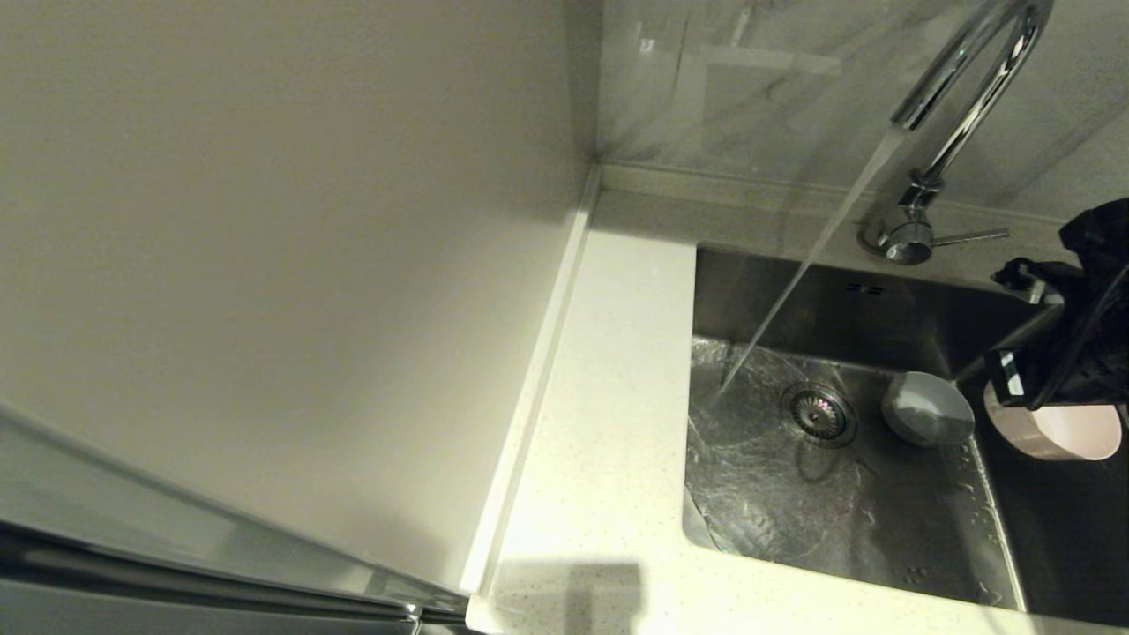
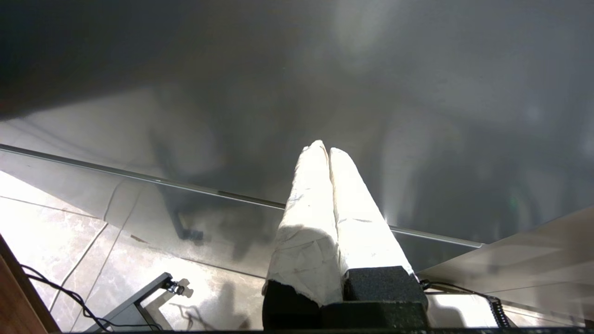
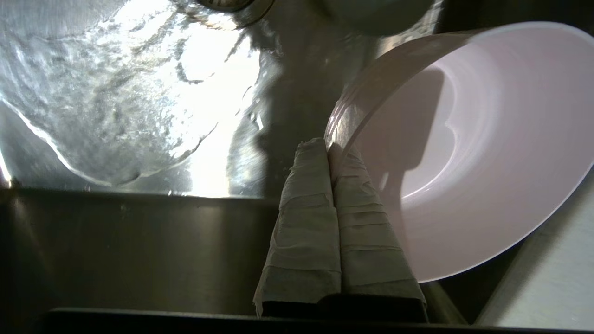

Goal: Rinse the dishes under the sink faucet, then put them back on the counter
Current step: Put a bowl into the sink

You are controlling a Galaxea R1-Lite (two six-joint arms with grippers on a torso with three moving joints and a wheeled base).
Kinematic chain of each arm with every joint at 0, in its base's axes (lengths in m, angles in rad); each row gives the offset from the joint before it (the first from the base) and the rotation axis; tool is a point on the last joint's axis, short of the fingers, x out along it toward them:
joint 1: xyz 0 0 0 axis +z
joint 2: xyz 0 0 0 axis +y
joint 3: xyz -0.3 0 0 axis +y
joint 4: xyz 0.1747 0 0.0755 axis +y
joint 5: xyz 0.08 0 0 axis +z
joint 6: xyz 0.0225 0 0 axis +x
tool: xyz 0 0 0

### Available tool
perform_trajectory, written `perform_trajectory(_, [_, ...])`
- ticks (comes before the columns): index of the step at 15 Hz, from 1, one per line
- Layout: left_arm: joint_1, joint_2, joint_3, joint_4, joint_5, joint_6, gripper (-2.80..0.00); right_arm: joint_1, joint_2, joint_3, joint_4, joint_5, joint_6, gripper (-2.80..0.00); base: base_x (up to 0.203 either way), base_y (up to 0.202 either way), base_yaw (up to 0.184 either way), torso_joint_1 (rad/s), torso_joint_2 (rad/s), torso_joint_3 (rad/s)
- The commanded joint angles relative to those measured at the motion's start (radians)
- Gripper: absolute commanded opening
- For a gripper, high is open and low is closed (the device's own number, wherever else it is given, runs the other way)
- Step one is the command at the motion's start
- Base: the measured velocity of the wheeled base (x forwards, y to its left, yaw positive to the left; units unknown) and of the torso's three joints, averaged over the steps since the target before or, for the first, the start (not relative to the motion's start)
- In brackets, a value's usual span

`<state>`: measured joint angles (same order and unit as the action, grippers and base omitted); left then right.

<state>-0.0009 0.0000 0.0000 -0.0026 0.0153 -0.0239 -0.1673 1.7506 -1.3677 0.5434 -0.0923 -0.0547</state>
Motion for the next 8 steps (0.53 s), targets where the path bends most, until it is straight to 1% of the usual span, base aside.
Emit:
perform_trajectory(1, [0.000, -0.003, 0.000, -0.001, 0.000, 0.000, -2.80, 0.042, 0.079, 0.005, -0.002, -0.003, -0.001, -2.80, 0.000, 0.000, 0.000, 0.000, 0.00, 0.000])
perform_trajectory(4, [0.000, -0.003, 0.000, -0.001, 0.000, 0.000, -2.80, 0.092, 0.159, 0.024, -0.074, -0.037, -0.001, -2.80, 0.000, 0.000, 0.000, 0.000, 0.00, 0.000])
perform_trajectory(6, [-0.001, -0.003, 0.000, -0.001, 0.000, -0.001, -2.80, 0.121, 0.212, 0.036, -0.159, -0.090, -0.001, -2.80, 0.000, 0.000, 0.000, 0.000, 0.00, 0.000])
perform_trajectory(8, [0.001, -0.003, 0.000, -0.001, 0.000, -0.001, -2.80, 0.133, 0.255, 0.039, -0.193, -0.105, 0.005, -2.80, 0.000, 0.000, 0.000, 0.000, 0.00, 0.000])
